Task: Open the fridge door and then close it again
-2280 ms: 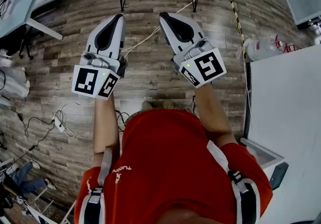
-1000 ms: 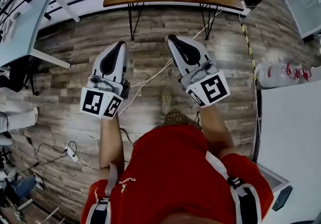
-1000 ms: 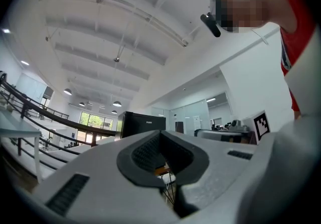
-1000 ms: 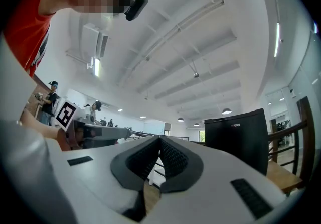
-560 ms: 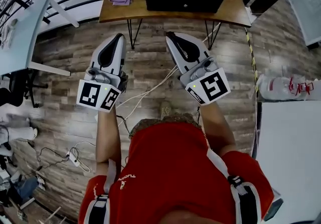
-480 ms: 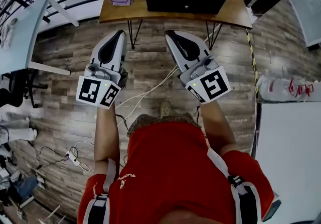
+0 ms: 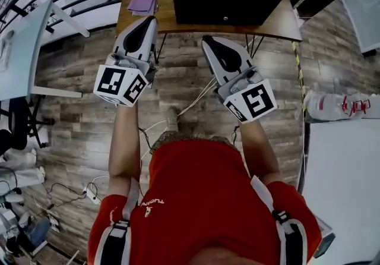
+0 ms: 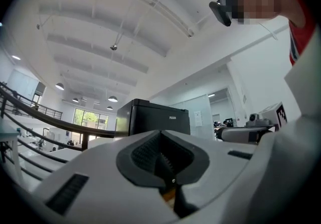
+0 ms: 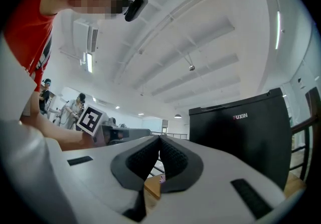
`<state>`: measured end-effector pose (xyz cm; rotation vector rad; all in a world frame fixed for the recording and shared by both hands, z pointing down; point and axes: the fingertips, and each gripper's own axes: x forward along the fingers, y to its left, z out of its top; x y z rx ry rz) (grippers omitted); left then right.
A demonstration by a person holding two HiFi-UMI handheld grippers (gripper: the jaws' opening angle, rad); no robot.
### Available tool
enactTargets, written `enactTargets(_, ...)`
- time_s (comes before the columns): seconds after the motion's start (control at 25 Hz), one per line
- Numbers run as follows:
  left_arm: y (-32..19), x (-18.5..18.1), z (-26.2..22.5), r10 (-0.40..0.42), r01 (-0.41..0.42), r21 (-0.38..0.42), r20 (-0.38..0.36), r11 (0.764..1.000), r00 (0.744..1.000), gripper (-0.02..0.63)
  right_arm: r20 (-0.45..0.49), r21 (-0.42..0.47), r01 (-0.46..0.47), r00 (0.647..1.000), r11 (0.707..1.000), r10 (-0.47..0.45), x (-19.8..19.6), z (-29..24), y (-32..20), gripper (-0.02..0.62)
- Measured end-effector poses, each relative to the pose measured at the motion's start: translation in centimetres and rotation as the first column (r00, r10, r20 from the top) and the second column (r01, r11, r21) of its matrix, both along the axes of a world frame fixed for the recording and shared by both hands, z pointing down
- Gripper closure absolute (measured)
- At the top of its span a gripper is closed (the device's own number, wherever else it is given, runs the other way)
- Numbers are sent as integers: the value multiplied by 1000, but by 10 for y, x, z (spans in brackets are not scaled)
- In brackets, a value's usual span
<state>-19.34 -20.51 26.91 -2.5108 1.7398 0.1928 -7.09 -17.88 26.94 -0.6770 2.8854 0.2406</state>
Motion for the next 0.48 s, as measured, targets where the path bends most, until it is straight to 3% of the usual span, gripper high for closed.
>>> enactTargets(0.28, -67, -25, 8, 112, -112, -2, -2, 994, 994, 592, -12, 23, -95, 995, 995, 95, -38, -2, -45, 571)
enactTargets(0.48, -114, -42, 11, 213, -213, -12, -7, 977, 977, 544, -23, 24, -164, 986, 986, 165, -65, 2, -76, 571)
